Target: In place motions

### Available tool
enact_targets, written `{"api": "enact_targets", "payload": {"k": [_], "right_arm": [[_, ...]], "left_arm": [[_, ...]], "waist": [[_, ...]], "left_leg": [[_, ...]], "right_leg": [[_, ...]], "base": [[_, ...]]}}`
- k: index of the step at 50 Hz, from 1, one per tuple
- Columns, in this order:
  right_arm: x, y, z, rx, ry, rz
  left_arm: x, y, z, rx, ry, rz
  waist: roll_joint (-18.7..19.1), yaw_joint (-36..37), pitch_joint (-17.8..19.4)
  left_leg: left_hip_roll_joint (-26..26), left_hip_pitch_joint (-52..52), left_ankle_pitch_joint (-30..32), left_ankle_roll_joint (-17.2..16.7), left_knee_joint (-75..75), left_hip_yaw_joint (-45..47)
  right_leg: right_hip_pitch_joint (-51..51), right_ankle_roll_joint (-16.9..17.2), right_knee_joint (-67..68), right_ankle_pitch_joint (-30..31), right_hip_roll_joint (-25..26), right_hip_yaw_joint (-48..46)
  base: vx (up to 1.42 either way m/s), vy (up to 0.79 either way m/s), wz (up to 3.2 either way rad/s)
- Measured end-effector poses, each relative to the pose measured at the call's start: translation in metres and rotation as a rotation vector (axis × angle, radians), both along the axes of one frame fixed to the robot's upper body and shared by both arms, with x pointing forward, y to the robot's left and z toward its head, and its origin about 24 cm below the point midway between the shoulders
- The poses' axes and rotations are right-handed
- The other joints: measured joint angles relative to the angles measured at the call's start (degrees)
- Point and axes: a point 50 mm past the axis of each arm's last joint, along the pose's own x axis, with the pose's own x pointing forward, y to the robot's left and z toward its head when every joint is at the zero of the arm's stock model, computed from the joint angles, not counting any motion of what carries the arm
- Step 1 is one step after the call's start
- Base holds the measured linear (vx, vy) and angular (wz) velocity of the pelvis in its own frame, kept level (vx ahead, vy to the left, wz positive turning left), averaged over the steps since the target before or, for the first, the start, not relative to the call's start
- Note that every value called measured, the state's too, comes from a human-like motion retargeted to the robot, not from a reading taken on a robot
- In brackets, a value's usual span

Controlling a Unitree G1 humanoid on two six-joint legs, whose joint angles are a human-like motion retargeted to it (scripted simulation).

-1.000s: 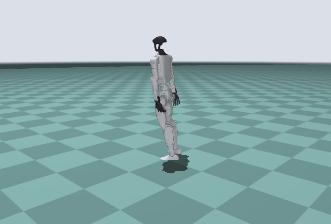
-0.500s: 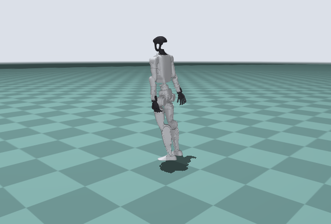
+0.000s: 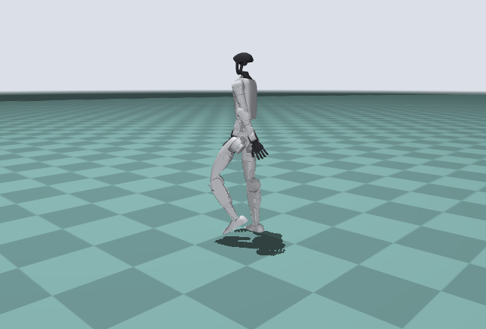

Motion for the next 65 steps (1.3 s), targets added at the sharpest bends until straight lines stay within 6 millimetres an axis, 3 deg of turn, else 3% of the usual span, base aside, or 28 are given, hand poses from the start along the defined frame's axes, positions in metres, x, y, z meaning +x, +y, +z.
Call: {"api": "enact_targets", "payload": {"k": [5, 10, 13, 15, 17, 20, 27, 29, 32, 33, 37, 41, 45, 49, 53, 56, 58, 61, 65], "right_arm": [[0.006, 0.003, 0.002, 0.005, -0.011, -0.009], [-0.011, -0.002, -0.004, -0.011, 0.051, -0.034], [-0.027, -0.005, -0.009, -0.031, 0.103, -0.025], [-0.04, -0.006, -0.013, -0.044, 0.143, -0.012], [-0.057, -0.008, -0.017, -0.056, 0.188, -0.001], [-0.088, -0.013, -0.024, -0.082, 0.25, 0.004], [-0.159, -0.031, -0.031, -0.142, 0.333, -0.128], [-0.177, -0.036, -0.03, -0.168, 0.381, -0.197], [-0.194, -0.046, -0.027, -0.195, 0.454, -0.284], [-0.2, -0.051, -0.026, -0.207, 0.477, -0.293], [-0.219, -0.069, -0.019, -0.27, 0.547, -0.276], [-0.239, -0.072, -0.015, -0.3, 0.608, -0.304], [-0.26, -0.069, -0.011, -0.305, 0.665, -0.359], [-0.263, -0.063, -0.011, -0.281, 0.671, -0.401], [-0.257, -0.06, -0.013, -0.265, 0.655, -0.389], [-0.248, -0.057, -0.016, -0.257, 0.624, -0.361], [-0.238, -0.055, -0.019, -0.253, 0.593, -0.336], [-0.218, -0.051, -0.023, -0.249, 0.547, -0.285], [-0.179, -0.038, -0.028, -0.218, 0.469, -0.195]], "left_arm": [[-0.008, 0.005, 0.004, -0.016, 0.013, 0.007], [-0.004, 0.015, 0.002, 0.029, -0.008, 0.026], [-0.001, 0.017, 0.002, 0.06, -0.014, 0.064], [0.0, 0.016, 0.001, 0.076, -0.016, 0.091], [0.001, 0.013, 0.0, 0.084, -0.015, 0.114], [0.012, 0.005, -0.003, 0.082, -0.017, 0.128], [0.112, 0.017, -0.019, 0.109, -0.25, -0.114], [0.145, 0.019, -0.019, 0.089, -0.335, -0.166], [0.199, 0.013, -0.016, 0.068, -0.502, -0.171], [0.215, 0.01, -0.013, 0.068, -0.561, -0.156], [0.271, 0.009, 0.002, 0.093, -0.758, -0.097], [0.309, 0.006, 0.017, 0.102, -0.891, -0.088], [0.324, -0.001, 0.024, 0.084, -0.95, -0.091], [0.319, -0.003, 0.021, 0.087, -0.929, -0.101], [0.292, -0.004, 0.008, 0.078, -0.837, -0.106], [0.258, -0.006, -0.004, 0.069, -0.723, -0.112], [0.231, -0.006, -0.012, 0.066, -0.637, -0.11], [0.184, -0.007, -0.021, 0.068, -0.499, -0.089], [0.118, -0.004, -0.024, 0.111, -0.333, -0.021]], "waist": [[0.3, -1.0, -1.6], [0.3, -2.9, -3.0], [0.5, -3.4, -3.8], [0.6, -3.8, -5.0], [1.4, -5.1, -6.8], [2.3, -9.4, -10.6], [1.9, -11.2, -9.0], [2.1, -10.3, -6.8], [3.0, -9.9, -4.0], [3.6, -11.0, -3.7], [5.7, -18.4, -3.9], [6.5, -22.6, -3.2], [6.4, -22.9, -4.1], [5.6, -20.7, -4.2], [5.5, -18.0, -5.3], [5.4, -16.6, -6.3], [5.3, -16.6, -6.8], [3.8, -16.1, -7.8], [1.3, -12.3, -9.2]], "left_leg": [[-0.2, 2.5, 0.1, 0.0, -2.6, 0.0], [-4.3, 10.4, 1.2, -1.5, -14.0, -1.8], [-6.9, 18.8, 0.1, -4.9, -28.2, -1.7], [-8.3, 24.4, -6.8, -7.0, -37.2, 0.1], [-9.6, 27.7, -11.4, -5.8, -45.5, 1.3], [-12.6, 29.0, -9.8, -3.4, -54.5, -0.7], [-12.0, 28.5, -9.3, -2.7, -56.2, -3.2], [-10.6, 29.3, -9.9, -2.6, -55.6, -1.8], [-9.0, 29.9, -10.5, -2.1, -55.6, 0.7], [-8.8, 29.6, -10.5, -1.8, -55.7, 0.8], [-9.3, 27.7, -10.5, 0.0, -56.3, -0.4], [-8.8, 26.5, -10.2, 0.5, -56.1, -2.3], [-8.8, 26.1, -10.3, 0.5, -56.1, -2.3], [-8.8, 27.3, -10.5, -0.1, -56.3, -0.4], [-8.4, 28.3, -10.7, -1.3, -56.6, 1.5], [-8.6, 28.9, -11.0, -2.0, -56.3, 1.8], [-9.0, 29.1, -11.4, -2.3, -55.7, 1.1], [-10.5, 30.1, -12.5, -3.0, -54.3, 0.9], [-10.5, 29.1, -13.9, -3.9, -48.5, 3.7]], "right_leg": [[-0.3, 0.4, -0.1, -0.3, -0.2, -1.7], [0.1, 1.3, -0.3, -0.8, -0.5, -3.6], [0.3, 1.6, 0.1, -1.3, 0.1, -3.1], [0.0, 2.0, 0.4, -1.7, 0.5, -2.3], [-0.3, 2.5, 0.6, -2.2, 1.4, -2.4], [-1.4, 3.1, 1.3, -3.2, 1.5, -4.5], [-4.7, 4.0, 11.7, -3.9, -1.1, -5.9], [-7.4, 3.8, 19.1, 0.3, -1.7, -3.7], [-15.8, 4.8, 35.0, 11.6, -4.5, 1.4], [-19.4, 3.6, 40.5, 14.8, -5.9, 1.7], [-31.4, 1.2, 59.7, 11.7, -13.7, -0.1], [-38.8, 3.6, 66.2, 10.4, -12.8, 3.3], [-40.1, 4.2, 65.8, 9.8, -13.0, 3.3], [-34.8, 4.1, 59.3, 9.9, -11.5, 3.1], [-26.2, 5.1, 46.4, 11.1, -6.4, 4.1], [-17.4, 7.2, 31.4, 12.6, -2.2, 5.3], [-10.7, 8.3, 20.7, 6.6, -0.1, 4.1], [-3.1, 6.1, 8.6, -1.9, 0.7, -2.6], [-1.4, 3.3, 1.5, -1.0, 1.3, -1.0]], "base": [[0.06, 0.0, 0.31], [0.13, -0.1, 0.37], [0.21, -0.13, -0.11], [0.29, -0.14, -0.33], [0.38, -0.16, -0.04], [0.33, -0.18, 0.49], [0.17, -0.32, 0.23], [0.1, -0.31, -0.69], [-0.02, -0.1, -0.77], [0.06, -0.01, -0.28], [0.02, 0.01, 0.14], [-0.02, -0.05, 0.34], [0.03, -0.06, -0.03], [0.01, -0.02, -0.37], [0.0, 0.0, -0.38], [-0.01, 0.05, -0.01], [-0.07, 0.09, 0.35], [0.0, 0.12, 0.23], [-0.16, 0.19, -0.43]]}}
